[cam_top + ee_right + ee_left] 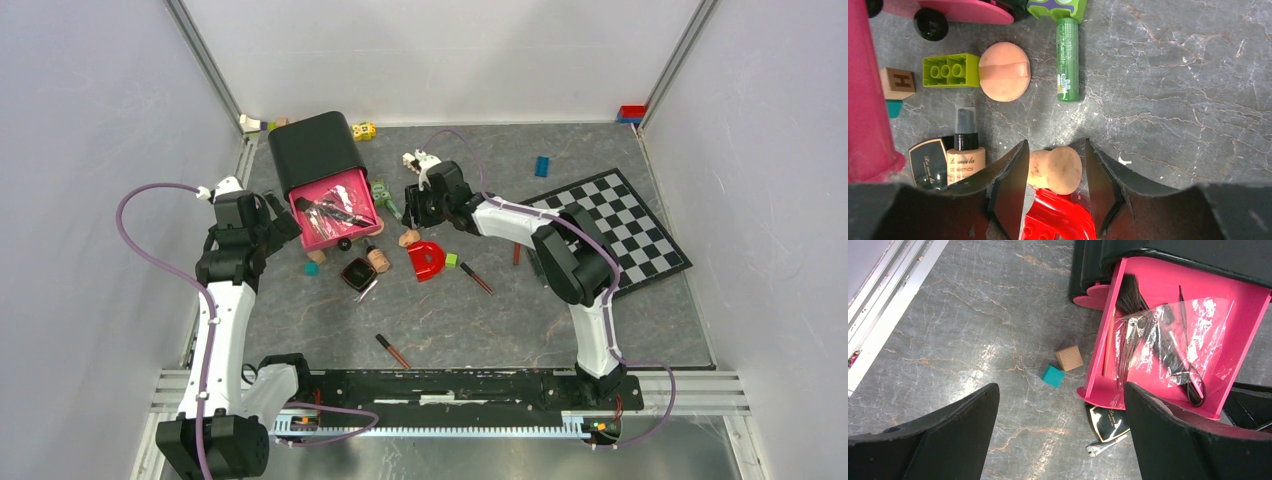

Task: Organize the makeup
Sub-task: Pick up the makeup tool from the center of the board.

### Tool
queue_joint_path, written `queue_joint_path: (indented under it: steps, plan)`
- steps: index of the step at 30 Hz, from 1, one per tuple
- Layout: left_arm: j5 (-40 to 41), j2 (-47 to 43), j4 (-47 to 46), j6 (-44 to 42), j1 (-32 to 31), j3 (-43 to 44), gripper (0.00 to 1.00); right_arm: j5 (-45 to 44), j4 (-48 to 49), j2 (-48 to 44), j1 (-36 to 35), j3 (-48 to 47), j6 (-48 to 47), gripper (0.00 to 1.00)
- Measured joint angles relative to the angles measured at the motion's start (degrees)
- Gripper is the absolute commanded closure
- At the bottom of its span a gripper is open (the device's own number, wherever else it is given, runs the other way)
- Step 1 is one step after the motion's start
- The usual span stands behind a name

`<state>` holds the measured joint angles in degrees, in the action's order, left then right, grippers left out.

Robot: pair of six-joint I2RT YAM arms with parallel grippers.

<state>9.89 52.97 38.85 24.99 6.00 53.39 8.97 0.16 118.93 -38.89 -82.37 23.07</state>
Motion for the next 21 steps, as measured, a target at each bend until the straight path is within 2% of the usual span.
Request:
queue_joint_path:
  steps: [8,14,17,21]
  plan:
    - [0.00,0.31,0.00,0.00,0.02,0.00,0.00,-0.07,-1.95,2.71,0.00,-0.79,-0.59,0.53]
    - [0.00,0.31,0.00,0.00,0.00,0.00,0.00,-0.04,-3.34,3.04,0.00,-1.36,-1.03,0.69]
    - [0.00,0.31,0.00,0.00,0.00,0.00,0.00,0.15,-3.23,3.04,-0.04,-1.38,-0.92,0.81]
    - [0.00,0.31,0.00,0.00,0.00,0.00,0.00,0.74,-2.78,2.86,-0.09,-1.22,-0.46,0.85]
